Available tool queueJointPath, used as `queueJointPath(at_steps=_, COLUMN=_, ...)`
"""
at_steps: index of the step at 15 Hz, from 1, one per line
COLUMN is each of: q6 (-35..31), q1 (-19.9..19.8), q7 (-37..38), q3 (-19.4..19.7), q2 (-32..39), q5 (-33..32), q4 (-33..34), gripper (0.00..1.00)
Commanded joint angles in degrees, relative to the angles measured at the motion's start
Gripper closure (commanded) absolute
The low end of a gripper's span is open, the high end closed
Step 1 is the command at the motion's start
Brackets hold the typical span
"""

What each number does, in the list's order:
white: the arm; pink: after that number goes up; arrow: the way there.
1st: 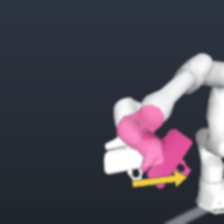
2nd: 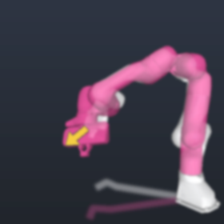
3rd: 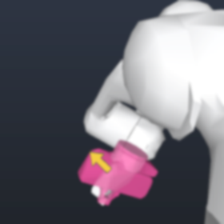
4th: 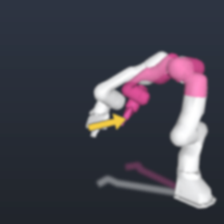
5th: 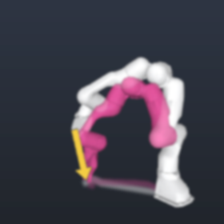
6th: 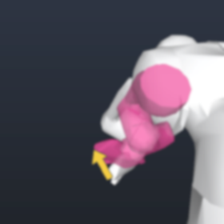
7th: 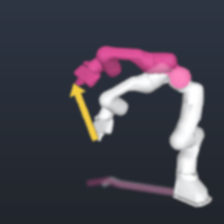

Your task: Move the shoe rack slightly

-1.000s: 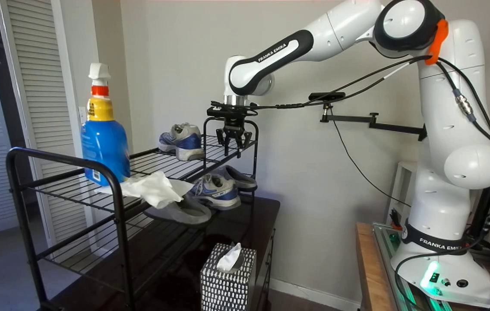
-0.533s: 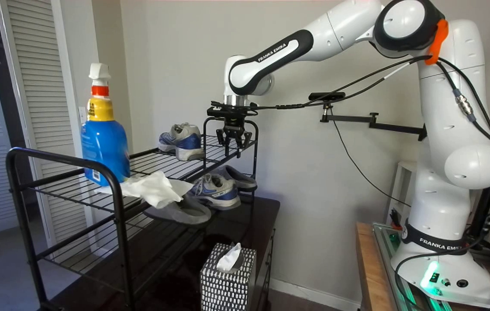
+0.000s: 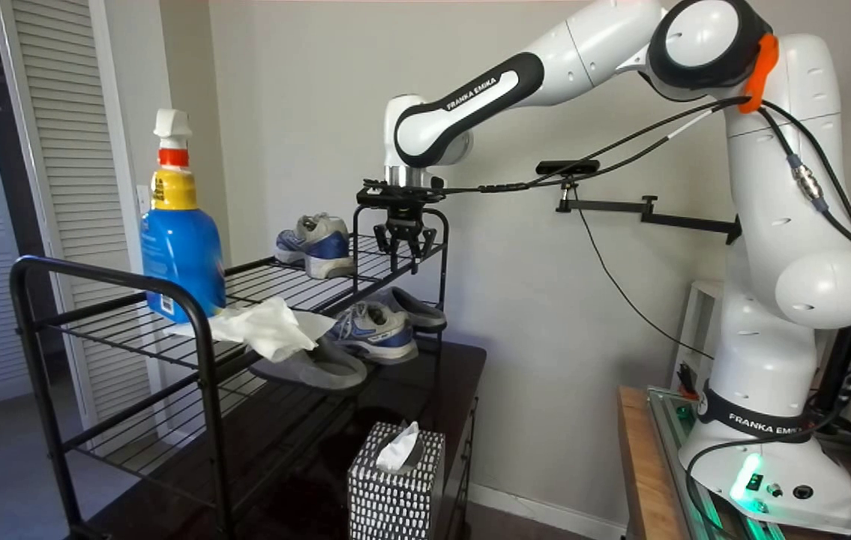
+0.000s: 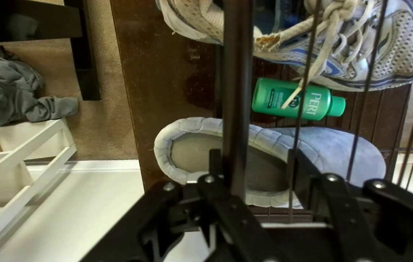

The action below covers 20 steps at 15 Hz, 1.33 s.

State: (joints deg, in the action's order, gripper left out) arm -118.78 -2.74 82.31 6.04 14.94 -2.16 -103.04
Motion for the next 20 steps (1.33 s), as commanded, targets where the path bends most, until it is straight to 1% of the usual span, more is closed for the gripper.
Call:
queueJointPath(at_steps=1, q6=1.5, q1=1.4, q7=1.5, q3=0.6, q2=2.1, q5=-2.6, q4=4.4, gripper=0.77)
queueJointPath(at_steps=11, q6=3.6, q1=2.9, q7=0.9, q3=0.7, q2=3.7, q5=-9.4, q4=6.8, gripper=0.77)
queueJointPath(at_steps=20, q6=4.8, q1=3.1, q7=0.6, q3=0.7, q2=5.4, q5=-10.1, q4=9.4, gripper=0.77)
